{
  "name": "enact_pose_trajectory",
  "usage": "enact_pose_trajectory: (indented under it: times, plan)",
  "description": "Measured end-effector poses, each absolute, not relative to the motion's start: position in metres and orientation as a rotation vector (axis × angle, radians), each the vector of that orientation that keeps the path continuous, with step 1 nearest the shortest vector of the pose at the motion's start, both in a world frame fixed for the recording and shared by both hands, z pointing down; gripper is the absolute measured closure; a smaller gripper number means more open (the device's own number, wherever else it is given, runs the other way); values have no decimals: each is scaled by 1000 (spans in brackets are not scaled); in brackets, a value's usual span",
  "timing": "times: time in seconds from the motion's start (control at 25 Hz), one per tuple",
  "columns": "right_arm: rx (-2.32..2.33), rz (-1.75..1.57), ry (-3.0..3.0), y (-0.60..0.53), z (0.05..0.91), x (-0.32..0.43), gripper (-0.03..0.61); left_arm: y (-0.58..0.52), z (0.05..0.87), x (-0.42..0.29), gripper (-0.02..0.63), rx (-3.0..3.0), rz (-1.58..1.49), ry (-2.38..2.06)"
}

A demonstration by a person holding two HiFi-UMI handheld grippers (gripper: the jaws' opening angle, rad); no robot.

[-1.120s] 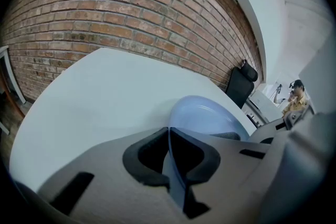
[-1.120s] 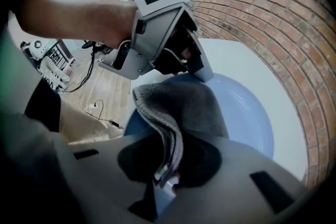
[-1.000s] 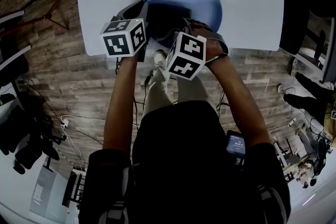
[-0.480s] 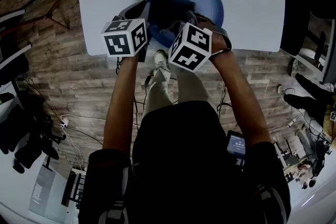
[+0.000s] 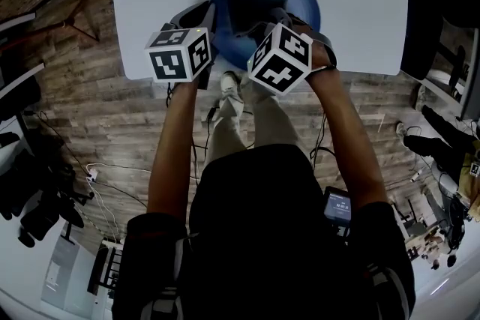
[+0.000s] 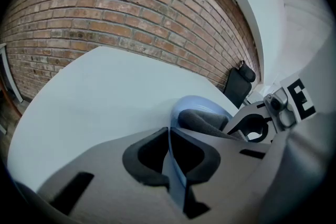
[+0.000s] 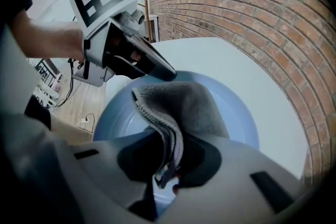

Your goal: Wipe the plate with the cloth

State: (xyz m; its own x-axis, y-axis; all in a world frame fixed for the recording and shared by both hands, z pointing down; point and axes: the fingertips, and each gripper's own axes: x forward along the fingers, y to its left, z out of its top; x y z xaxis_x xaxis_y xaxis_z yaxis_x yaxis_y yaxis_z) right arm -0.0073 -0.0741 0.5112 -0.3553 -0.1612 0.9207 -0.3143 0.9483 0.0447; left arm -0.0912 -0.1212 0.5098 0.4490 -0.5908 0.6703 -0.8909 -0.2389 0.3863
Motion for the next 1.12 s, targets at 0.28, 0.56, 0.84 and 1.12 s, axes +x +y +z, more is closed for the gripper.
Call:
enact_pose_trajectory:
  times: [0.28, 0.56, 0.84, 1.12]
  plan:
    - [390, 183, -1940, -83, 511, 1, 525, -122, 510, -91, 586, 1946, 500, -1240]
    - [439, 197, -1922, -90, 512, 15, 525, -121, 511, -91, 586, 1944, 498, -1242]
    - [491, 221, -1905, -95, 512, 32, 525, -122, 511, -92, 586, 1942, 502, -1249]
    - [536, 253, -1883, -94, 513, 47, 525, -122, 513, -93, 586, 1941, 510, -1254]
